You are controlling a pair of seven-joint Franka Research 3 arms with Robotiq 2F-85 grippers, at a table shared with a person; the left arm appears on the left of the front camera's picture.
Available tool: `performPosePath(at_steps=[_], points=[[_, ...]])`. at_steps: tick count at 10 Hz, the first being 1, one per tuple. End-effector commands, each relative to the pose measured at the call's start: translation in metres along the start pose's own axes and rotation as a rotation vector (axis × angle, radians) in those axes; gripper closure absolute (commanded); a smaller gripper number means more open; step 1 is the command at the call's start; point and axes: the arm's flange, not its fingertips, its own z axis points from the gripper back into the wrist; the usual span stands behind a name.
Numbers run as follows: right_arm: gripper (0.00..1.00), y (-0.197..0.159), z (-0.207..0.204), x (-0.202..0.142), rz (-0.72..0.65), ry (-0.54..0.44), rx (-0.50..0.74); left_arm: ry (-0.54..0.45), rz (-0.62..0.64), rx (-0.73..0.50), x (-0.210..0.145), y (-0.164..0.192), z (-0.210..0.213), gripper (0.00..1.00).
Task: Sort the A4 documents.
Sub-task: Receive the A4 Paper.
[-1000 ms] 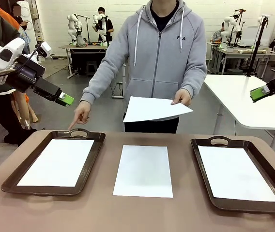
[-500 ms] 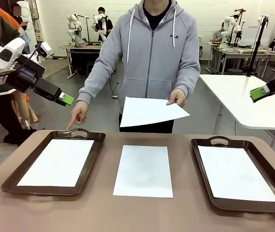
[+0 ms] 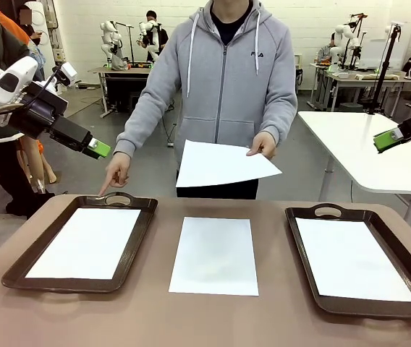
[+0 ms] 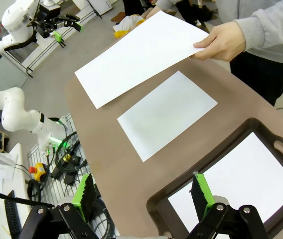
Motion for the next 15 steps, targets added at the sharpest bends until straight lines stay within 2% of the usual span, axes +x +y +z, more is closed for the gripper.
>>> performPosePath(at_steps=[1,2,3,6,8,11,15], points=[[0.00,0.000,-0.002,0.000,-0.002,-0.011,0.000,-0.025,0.038,-0.017,0.002,0.005,-0.015,0.00],[0.00,0.000,-0.002,0.000,-0.002,-0.011,0.000,-0.035,0.057,-0.018,0.003,0.007,-0.019,0.00],[0.00,0.000,-0.002,0.000,-0.002,-0.011,0.000,-0.056,0.135,0.009,0.006,0.024,-0.028,0.00],[0.00,0.000,-0.002,0.000,-0.002,-0.011,0.000,-0.210,0.371,-0.105,0.012,0.073,-0.060,0.00],[0.00,0.000,-0.002,0.000,-0.002,-0.011,0.000,-0.244,0.461,-0.161,0.013,0.093,-0.087,0.00],[0.00,0.000,-0.002,0.000,-0.002,-0.011,0.000,-0.257,0.595,-0.316,0.021,0.112,-0.125,0.00],[0.00,0.000,-0.002,0.000,-0.002,-0.011,0.000,-0.228,0.651,-0.445,0.032,0.108,-0.167,0.00]])
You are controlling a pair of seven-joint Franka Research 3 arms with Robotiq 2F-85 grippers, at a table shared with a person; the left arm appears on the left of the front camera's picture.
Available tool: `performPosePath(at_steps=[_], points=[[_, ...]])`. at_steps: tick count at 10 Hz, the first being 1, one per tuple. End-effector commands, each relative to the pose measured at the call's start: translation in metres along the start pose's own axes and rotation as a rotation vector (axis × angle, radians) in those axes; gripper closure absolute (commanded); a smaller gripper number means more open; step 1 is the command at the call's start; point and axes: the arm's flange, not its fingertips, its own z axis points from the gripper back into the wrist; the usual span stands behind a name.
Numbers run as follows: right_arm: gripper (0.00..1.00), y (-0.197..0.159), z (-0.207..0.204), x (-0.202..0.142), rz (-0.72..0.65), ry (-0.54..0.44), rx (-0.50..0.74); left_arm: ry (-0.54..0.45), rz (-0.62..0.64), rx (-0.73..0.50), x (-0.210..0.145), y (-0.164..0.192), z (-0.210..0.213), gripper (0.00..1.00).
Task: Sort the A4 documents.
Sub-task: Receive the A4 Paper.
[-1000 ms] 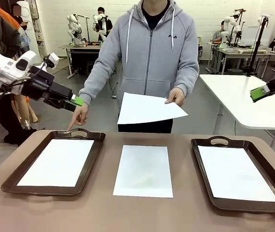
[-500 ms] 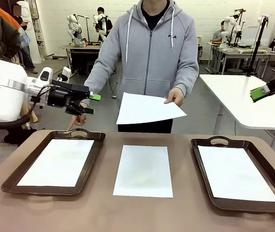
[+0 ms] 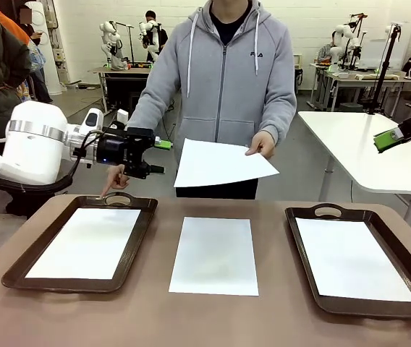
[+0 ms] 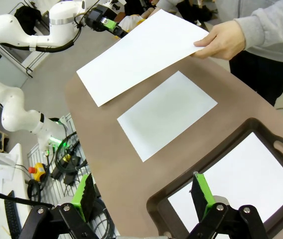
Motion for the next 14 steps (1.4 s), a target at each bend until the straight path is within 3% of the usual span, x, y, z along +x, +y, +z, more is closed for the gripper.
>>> performPosePath(at_steps=[1,6,9,14], points=[[0.00,-0.001,-0.002,0.000,-0.003,-0.010,0.001,-0.005,0.062,-0.059,0.005,0.002,-0.018,0.00],[0.00,-0.001,-0.002,0.000,-0.003,-0.010,0.001,0.049,0.102,-0.130,0.001,-0.002,-0.065,0.00],[0.00,-0.001,-0.002,0.000,-0.003,-0.010,0.001,0.036,0.159,-0.152,0.001,-0.001,-0.068,0.00],[0.00,-0.001,-0.002,0.000,-0.003,-0.010,0.001,0.051,0.146,-0.151,-0.003,0.001,-0.066,0.46]])
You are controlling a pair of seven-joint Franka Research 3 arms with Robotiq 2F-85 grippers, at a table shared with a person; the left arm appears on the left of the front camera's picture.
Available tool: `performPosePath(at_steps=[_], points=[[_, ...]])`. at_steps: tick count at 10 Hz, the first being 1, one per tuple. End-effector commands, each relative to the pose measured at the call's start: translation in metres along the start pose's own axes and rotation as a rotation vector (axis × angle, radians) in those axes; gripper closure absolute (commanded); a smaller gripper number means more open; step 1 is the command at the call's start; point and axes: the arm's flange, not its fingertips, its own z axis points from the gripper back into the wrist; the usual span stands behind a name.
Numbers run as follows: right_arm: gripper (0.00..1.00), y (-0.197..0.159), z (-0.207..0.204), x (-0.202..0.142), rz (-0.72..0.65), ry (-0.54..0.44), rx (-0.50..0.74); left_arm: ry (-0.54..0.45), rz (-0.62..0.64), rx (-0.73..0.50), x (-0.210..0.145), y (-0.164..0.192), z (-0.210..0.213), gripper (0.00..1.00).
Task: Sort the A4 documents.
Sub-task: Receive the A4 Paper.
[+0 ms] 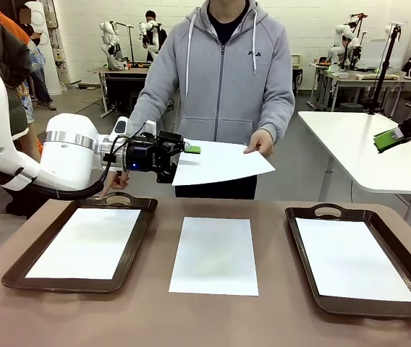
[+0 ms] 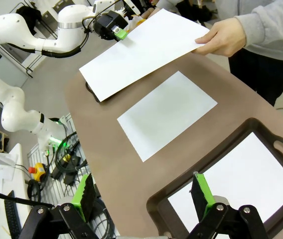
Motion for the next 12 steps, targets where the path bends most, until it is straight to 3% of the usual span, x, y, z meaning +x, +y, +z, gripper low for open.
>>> performPosePath(at_steps=[1,2,5,12], points=[[0.00,-0.0006,-0.0021,0.0001,-0.003,-0.010,0.001,-0.010,0.008,-0.007,0.0024,-0.0003,-0.0020,0.60],[0.00,-0.0006,-0.0021,0.0001,-0.003,-0.010,0.001,-0.013,0.007,-0.008,0.0022,-0.0003,-0.0019,0.66],[0.00,-0.0006,-0.0021,0.0001,-0.003,-0.010,0.001,-0.020,0.003,-0.012,0.0007,-0.0001,-0.0011,1.00],[0.00,-0.0006,-0.0021,0.0001,-0.003,-0.010,0.001,-0.032,-0.039,-0.024,-0.0014,0.0003,0.0017,1.00]])
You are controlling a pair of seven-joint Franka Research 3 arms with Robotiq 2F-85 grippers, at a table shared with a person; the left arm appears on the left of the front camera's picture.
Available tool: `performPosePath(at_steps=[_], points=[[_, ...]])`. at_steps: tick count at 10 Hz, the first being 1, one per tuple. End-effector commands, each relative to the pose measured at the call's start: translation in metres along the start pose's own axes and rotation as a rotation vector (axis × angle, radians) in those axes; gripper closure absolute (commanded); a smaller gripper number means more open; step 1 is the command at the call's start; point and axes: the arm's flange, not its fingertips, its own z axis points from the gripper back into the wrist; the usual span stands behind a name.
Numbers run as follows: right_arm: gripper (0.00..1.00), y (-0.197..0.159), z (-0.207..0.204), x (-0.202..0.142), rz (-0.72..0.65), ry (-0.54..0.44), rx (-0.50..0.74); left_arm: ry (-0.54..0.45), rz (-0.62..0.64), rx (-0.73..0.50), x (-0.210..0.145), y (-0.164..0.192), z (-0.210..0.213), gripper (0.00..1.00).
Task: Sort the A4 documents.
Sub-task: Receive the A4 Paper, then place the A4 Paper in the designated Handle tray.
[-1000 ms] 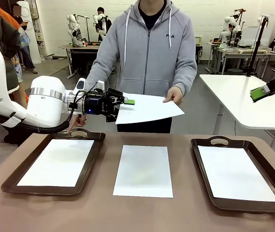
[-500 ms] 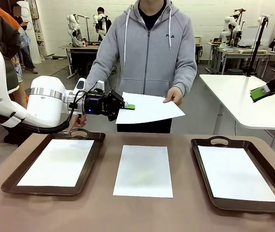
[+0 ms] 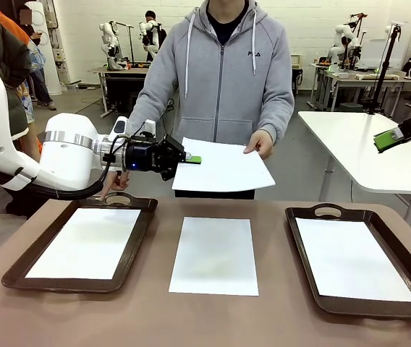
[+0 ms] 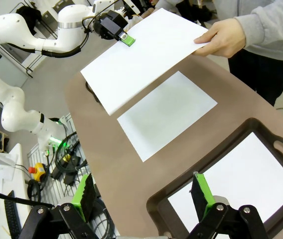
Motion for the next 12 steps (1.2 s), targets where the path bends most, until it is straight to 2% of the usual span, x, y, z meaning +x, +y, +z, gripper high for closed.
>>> performPosePath(at_steps=[1,2,3,12], points=[[0.00,-0.0006,-0.0021,0.0001,-0.003,-0.010,0.001,-0.009,-0.018,-0.018,-0.0029,-0.0010,0.0002,1.00],[0.00,-0.0006,-0.0021,0.0001,-0.003,-0.010,0.001,-0.004,-0.023,-0.018,-0.0055,-0.0095,0.0033,1.00],[0.00,-0.0006,-0.0021,0.0001,-0.003,-0.010,0.001,0.000,0.000,0.000,0.0000,0.0000,0.0001,1.00],[0.00,-0.0006,-0.0021,0.0001,-0.003,-0.010,0.001,0.000,0.000,0.000,0.0000,0.0000,0.0001,1.00]])
